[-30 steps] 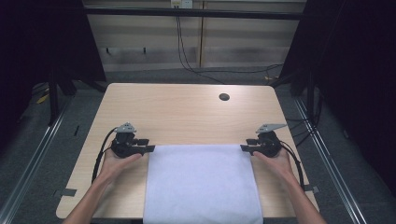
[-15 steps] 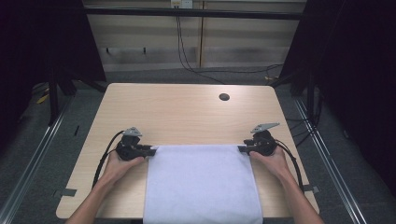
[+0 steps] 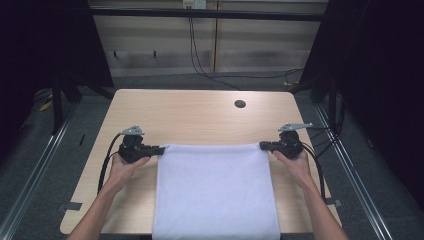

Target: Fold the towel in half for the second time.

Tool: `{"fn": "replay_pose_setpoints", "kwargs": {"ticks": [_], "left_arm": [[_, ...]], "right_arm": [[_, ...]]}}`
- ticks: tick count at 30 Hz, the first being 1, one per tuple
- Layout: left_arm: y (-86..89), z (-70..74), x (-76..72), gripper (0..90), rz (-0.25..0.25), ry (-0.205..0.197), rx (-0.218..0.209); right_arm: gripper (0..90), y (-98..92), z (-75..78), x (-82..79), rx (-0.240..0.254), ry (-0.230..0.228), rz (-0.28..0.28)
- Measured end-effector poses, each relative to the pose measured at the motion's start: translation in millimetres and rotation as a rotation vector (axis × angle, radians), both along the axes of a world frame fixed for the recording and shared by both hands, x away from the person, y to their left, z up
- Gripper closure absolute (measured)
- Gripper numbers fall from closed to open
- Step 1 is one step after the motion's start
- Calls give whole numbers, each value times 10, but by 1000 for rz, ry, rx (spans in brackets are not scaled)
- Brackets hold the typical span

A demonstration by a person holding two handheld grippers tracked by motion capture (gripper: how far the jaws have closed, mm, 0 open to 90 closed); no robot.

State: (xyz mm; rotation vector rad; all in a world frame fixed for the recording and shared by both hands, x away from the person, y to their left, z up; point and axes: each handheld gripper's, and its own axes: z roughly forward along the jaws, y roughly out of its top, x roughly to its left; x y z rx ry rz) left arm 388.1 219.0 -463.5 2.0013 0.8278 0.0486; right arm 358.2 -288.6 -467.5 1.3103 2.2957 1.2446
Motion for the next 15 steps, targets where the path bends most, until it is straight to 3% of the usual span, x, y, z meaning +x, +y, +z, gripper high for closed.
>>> {"fn": "replay_pose_setpoints", "kwargs": {"ticks": [1,6,11,15], "left_arm": [[5,35,19,854,1,0,-16],[-28,170,112,854,8,-13,-13],[-63,356,286,854,53,-49,-23],[-116,529,398,855,59,-87,-23]], "right_arm": [[869,-18,33,13,8,-11,-3],[873,-89,195,118,51,-32,-18],[875,-98,422,249,48,-77,-47],[876,-125,606,333,45,-108,-70]]}}
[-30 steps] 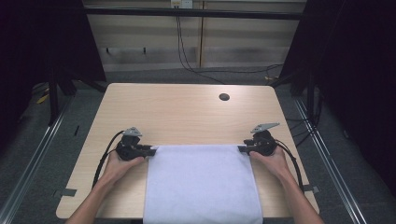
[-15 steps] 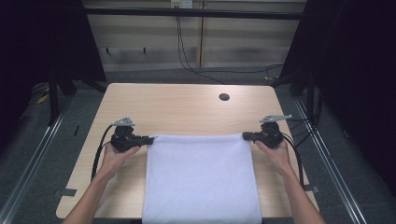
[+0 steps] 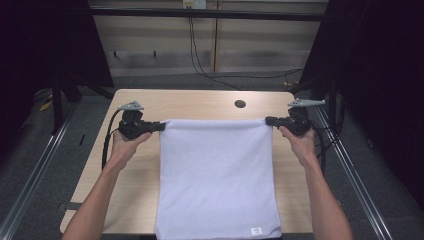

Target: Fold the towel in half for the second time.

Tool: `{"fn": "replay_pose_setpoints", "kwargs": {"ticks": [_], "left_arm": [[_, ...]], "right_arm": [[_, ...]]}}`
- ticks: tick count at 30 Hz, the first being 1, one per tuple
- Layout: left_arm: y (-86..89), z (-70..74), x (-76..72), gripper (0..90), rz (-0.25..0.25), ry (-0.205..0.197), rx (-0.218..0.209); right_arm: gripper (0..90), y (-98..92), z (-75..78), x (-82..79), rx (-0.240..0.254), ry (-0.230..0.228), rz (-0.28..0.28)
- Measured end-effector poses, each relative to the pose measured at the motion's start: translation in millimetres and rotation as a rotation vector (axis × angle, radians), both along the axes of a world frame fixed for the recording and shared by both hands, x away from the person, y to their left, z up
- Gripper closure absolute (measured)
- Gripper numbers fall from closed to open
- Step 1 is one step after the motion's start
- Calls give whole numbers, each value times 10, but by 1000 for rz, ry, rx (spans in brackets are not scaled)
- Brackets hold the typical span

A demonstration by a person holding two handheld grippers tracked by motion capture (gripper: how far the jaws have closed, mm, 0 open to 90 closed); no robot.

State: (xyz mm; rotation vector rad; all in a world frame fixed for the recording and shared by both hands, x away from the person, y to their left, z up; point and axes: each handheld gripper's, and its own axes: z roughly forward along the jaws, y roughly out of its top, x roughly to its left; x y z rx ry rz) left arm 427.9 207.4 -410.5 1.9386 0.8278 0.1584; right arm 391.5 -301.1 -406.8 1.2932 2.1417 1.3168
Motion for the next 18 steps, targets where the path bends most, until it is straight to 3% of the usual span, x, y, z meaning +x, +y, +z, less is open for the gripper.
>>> {"fn": "replay_pose_setpoints", "kwargs": {"ticks": [2,4,10,13,18], "left_arm": [[-9,80,8,855,1,-25,-20],[15,147,-15,855,9,-40,-71],[36,301,-314,855,-28,-119,-41],[92,247,-492,854,-52,-117,-54],[154,28,-839,853,-85,-77,-72]], "right_arm": [[877,-15,60,18,4,-18,-7],[877,-32,114,-4,25,-45,-6],[877,-62,261,-227,48,-106,31],[877,-52,294,-428,29,-112,69],[875,-42,219,-835,5,-123,132]]}}
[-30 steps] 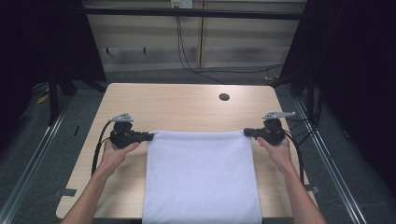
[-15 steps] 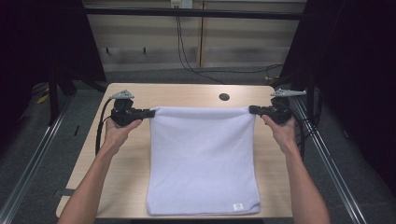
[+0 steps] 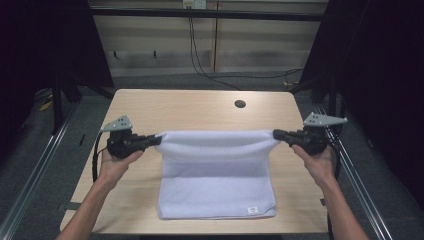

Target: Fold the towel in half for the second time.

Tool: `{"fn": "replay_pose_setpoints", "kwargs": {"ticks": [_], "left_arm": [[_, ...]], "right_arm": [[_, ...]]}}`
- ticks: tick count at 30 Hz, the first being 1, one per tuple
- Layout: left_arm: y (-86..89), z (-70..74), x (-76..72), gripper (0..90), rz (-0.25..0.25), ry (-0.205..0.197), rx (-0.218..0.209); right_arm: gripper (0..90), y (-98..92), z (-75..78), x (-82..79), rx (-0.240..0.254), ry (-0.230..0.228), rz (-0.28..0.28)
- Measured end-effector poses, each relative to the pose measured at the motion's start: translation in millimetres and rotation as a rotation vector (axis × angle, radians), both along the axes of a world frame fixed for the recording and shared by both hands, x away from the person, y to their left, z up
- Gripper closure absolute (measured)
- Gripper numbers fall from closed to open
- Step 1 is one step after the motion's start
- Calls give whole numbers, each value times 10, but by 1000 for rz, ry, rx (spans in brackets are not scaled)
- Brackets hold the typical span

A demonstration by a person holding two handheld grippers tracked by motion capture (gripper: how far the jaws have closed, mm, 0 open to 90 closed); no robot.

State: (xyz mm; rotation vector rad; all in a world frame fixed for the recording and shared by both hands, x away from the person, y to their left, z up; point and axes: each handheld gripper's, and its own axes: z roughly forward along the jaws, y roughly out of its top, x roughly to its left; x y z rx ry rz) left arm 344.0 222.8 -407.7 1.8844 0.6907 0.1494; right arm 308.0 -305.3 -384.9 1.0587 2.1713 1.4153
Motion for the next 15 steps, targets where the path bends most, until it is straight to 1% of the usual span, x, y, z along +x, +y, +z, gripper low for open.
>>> {"fn": "replay_pose_setpoints", "kwargs": {"ticks": [1,2,3,4,5,6,8,9,11,12,13,14,15], "left_arm": [[-10,-45,-72,853,-10,14,12],[-19,-89,-146,853,-11,17,23],[-22,-131,-216,853,-24,31,18],[-20,-164,-286,852,-41,38,33],[-20,-189,-359,852,-45,33,51],[-9,-206,-420,851,-52,38,58],[22,-228,-536,850,-56,47,56],[36,-242,-589,850,-62,56,60],[52,-305,-690,850,-62,86,86],[51,-357,-738,850,-79,109,93],[47,-410,-784,848,-96,120,124],[32,-466,-833,843,-115,139,154],[19,-524,-873,836,-154,166,183]], "right_arm": [[875,6,-35,-88,-13,-1,15],[875,14,-70,-179,-18,0,27],[875,21,-108,-270,-17,3,37],[874,30,-148,-360,-23,5,49],[875,40,-186,-449,-31,9,58],[874,45,-223,-535,-33,14,67],[873,49,-292,-688,-31,26,85],[872,49,-324,-756,-42,31,86],[870,51,-406,-865,-47,60,105],[867,57,-451,-916,-60,78,117],[861,67,-502,-962,-77,102,134],[844,87,-560,-1005,-99,132,168],[816,117,-625,-1051,-141,160,199]]}}
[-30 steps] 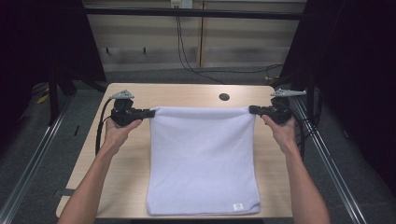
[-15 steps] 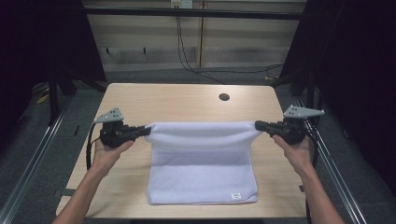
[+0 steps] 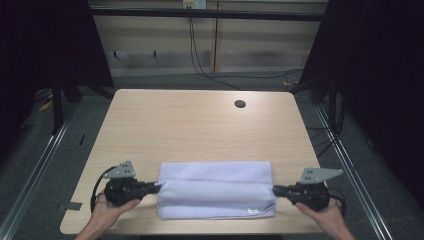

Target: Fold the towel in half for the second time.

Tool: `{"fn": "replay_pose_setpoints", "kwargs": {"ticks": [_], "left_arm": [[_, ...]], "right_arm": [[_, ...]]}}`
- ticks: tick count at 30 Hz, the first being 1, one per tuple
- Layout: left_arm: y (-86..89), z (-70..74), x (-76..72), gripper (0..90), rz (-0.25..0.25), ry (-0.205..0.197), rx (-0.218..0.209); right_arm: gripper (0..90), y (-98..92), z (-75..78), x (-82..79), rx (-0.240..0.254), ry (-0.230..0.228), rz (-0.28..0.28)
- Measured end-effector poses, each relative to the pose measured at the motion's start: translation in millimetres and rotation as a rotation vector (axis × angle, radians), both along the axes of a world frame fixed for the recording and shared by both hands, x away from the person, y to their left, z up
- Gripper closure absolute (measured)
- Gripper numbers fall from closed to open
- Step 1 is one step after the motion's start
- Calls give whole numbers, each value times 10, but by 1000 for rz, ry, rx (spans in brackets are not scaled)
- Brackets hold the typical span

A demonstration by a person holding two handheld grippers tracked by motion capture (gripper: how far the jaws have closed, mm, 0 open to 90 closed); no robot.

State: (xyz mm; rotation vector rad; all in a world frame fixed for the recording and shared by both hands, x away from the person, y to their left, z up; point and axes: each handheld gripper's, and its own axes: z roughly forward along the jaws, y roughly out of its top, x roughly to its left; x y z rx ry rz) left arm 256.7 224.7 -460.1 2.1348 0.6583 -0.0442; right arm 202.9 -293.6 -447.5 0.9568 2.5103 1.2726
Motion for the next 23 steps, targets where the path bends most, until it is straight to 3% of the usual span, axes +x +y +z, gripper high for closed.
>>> {"fn": "replay_pose_setpoints", "kwargs": {"ticks": [2,3,5,7,11,12,14,15,17,18,20,23], "left_arm": [[-9,-67,-97,802,-54,17,59],[19,-72,-139,772,-103,43,43],[74,-47,-194,772,-101,38,24],[140,-15,-207,723,-97,49,-26],[176,96,-105,568,5,18,-113],[164,129,-58,551,21,4,-135],[125,166,59,512,75,-41,-140],[111,163,125,487,110,-44,-151],[103,126,241,458,161,-56,-167],[106,93,280,455,191,-70,-161],[132,-7,347,421,221,-48,-148],[136,-132,352,354,216,-35,-85]], "right_arm": [[800,48,-132,-98,-71,56,32],[781,47,-182,-145,-73,82,49],[754,5,-220,-233,-62,99,48],[697,-66,-204,-280,-11,101,28],[611,-212,-71,-233,95,21,-93],[591,-235,-31,-195,104,-10,-139],[510,-249,25,-107,116,-68,-216],[496,-244,36,-54,112,-87,-257],[477,-222,34,37,109,-107,-292],[458,-214,18,71,117,-121,-324],[438,-225,-49,116,160,-136,-354],[409,-228,-171,132,118,-110,-366]]}}
